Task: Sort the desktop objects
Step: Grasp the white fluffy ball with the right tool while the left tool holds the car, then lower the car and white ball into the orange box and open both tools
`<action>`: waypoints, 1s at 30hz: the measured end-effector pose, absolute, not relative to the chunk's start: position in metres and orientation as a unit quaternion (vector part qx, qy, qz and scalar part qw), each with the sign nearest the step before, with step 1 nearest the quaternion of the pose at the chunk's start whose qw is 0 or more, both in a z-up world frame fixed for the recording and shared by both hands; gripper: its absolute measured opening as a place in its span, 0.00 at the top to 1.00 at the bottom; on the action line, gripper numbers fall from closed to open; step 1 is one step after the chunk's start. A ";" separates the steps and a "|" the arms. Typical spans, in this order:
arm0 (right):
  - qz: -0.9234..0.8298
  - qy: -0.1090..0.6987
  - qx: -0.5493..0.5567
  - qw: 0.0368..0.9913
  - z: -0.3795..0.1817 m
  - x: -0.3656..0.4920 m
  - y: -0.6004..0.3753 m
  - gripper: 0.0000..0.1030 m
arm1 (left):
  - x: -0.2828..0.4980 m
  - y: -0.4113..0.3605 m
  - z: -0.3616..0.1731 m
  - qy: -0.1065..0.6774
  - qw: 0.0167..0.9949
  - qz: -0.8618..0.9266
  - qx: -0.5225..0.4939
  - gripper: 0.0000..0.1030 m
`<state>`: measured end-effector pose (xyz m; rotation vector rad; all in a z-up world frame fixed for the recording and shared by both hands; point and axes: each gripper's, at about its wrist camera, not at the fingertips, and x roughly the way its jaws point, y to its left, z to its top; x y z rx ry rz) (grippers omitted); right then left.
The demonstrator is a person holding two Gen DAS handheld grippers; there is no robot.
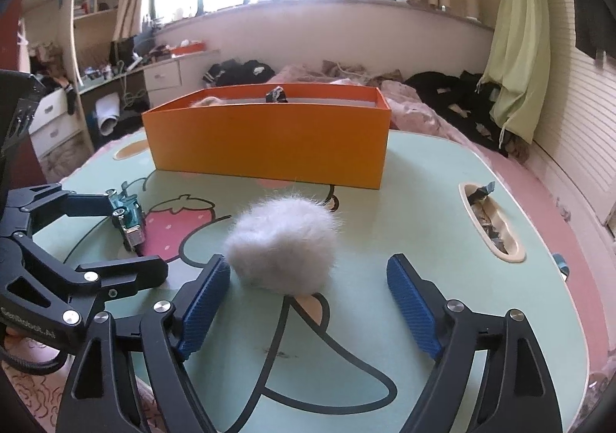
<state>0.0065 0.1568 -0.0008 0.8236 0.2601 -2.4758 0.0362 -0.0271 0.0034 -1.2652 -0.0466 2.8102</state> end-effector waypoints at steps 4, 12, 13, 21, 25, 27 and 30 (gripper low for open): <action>-0.907 0.104 0.320 0.253 0.007 0.001 0.148 0.19 | 0.037 -0.031 0.003 -0.021 0.018 0.912 -0.409 0.00; -0.887 0.096 0.354 0.280 0.008 -0.016 0.134 0.46 | 0.043 -0.039 0.006 -0.031 -0.006 0.919 -0.393 0.27; -0.891 0.102 0.342 0.280 0.007 -0.012 0.133 0.50 | 0.044 -0.039 0.006 -0.029 -0.007 0.920 -0.391 0.29; -0.897 0.039 0.310 0.312 0.016 -0.001 0.162 0.63 | 0.050 -0.038 0.018 -0.022 0.000 0.928 -0.373 0.29; -0.904 0.047 0.282 0.319 0.046 -0.004 0.158 0.63 | 0.047 -0.042 0.048 -0.038 0.008 0.939 -0.341 0.29; -0.912 0.056 0.257 0.315 0.072 -0.014 0.152 0.63 | 0.039 -0.046 0.071 -0.045 0.011 0.947 -0.317 0.29; -0.921 0.059 0.238 0.302 0.099 -0.036 0.140 0.63 | 0.017 -0.052 0.100 -0.044 -0.003 0.957 -0.286 0.29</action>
